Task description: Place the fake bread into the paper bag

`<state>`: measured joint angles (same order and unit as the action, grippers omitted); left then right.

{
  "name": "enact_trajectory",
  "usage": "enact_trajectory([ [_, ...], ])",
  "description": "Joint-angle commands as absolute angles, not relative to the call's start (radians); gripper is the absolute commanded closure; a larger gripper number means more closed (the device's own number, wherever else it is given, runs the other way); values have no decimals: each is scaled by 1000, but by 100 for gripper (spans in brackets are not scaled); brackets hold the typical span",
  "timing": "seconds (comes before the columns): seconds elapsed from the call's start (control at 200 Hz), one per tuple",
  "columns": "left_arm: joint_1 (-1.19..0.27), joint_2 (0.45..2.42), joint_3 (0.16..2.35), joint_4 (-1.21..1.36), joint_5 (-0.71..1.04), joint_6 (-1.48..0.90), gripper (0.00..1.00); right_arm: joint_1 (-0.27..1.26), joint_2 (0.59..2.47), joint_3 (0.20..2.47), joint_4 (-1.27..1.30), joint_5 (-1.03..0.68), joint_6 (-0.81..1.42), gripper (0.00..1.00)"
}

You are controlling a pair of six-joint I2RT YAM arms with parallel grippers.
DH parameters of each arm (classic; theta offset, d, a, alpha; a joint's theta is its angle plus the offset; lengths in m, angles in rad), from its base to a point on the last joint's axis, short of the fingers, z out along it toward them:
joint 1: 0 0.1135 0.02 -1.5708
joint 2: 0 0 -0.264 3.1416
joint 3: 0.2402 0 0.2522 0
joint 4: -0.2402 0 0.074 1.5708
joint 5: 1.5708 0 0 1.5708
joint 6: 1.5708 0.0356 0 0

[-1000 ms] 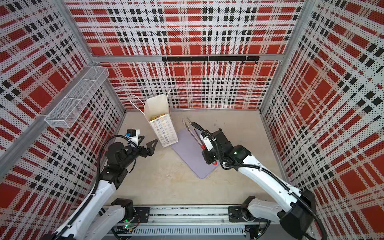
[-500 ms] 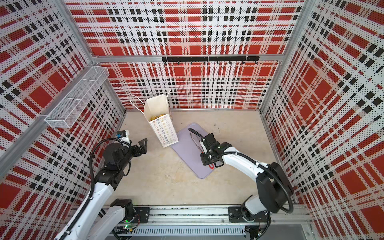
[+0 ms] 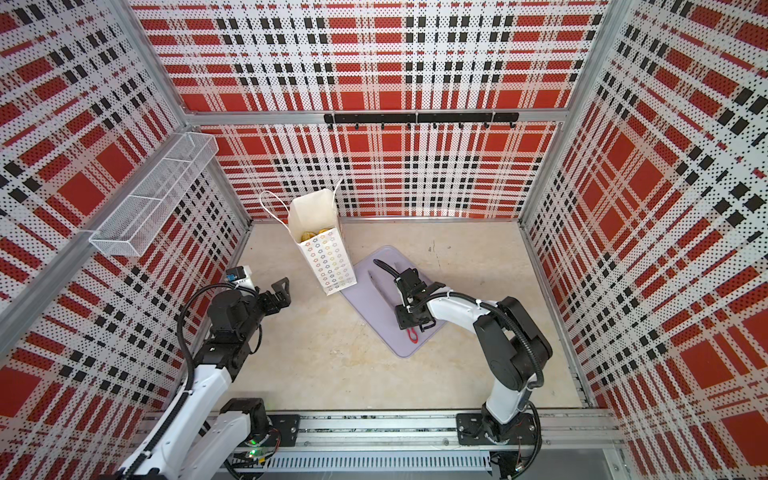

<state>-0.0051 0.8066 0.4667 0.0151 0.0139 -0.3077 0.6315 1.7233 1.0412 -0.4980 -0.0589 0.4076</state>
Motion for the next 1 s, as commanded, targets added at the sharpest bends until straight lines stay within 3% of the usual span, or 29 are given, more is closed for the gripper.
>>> enact_trajectory([
  [0.0, 3, 819, 438, 90, 18, -339, 2, 623, 1715, 1061, -437, -45, 426, 49],
  [0.251, 3, 766, 359, 187, -63, -384, 3, 549, 1517, 977, -325, -50, 426, 46],
  [0.466, 3, 718, 277, 302, -183, -406, 2, 430, 1312, 814, -83, -65, 353, 45],
  [0.676, 0, 692, 223, 412, -214, -376, 2, 288, 1165, 614, 246, -69, 307, 34],
  [0.822, 0, 687, 187, 509, -221, -314, 2, 223, 1107, 517, 391, 19, 263, 12],
  [0.992, 1, 727, 147, 642, -227, -260, 1, 147, 1097, 451, 505, 14, 229, 4],
])
